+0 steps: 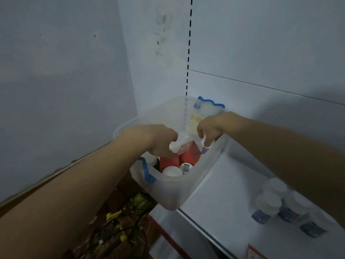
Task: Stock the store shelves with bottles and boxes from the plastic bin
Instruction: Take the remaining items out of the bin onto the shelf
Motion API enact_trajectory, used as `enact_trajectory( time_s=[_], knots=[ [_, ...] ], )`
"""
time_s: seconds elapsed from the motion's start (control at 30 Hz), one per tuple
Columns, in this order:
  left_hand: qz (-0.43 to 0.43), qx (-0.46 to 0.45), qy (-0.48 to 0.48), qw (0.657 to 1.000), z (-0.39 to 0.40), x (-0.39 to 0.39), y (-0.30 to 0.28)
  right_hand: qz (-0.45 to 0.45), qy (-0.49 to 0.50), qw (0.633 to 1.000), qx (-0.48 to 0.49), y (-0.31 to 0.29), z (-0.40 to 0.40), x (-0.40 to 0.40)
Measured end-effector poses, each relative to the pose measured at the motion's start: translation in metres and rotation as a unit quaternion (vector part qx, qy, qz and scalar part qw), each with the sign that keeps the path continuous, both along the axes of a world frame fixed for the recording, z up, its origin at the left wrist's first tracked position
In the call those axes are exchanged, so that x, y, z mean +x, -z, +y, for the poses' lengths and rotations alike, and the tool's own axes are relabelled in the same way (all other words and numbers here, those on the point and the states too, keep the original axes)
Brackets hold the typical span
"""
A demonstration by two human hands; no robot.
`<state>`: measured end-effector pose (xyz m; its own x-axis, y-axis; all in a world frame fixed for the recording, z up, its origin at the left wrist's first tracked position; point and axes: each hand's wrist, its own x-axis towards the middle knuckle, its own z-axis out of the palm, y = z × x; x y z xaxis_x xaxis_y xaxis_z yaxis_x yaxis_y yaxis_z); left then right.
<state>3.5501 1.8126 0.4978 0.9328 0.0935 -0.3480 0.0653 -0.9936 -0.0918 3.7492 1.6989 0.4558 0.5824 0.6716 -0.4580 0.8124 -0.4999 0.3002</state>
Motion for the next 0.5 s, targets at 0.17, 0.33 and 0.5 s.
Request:
enact_trajectory(
  time_s=[0.17, 0.33, 0.5],
  knots=[
    [0.123, -0.092, -0.002, 0.988, 0.007, 0.010, 0.025, 0.024, 0.008, 0.996, 0.081, 0.005, -0.002, 0.003],
    [0.163, -0.088, 0.020, 0.983, 0.011, 0.014, 0.031, 0.044, 0.006, 0.955, 0.294, -0.019, -0.019, 0.000],
    [0.159, -0.016, 0.069, 0.985, 0.007, 0.015, 0.035, 0.147, 0.078, 0.788, 0.593, -0.048, -0.070, -0.034]
  ],
)
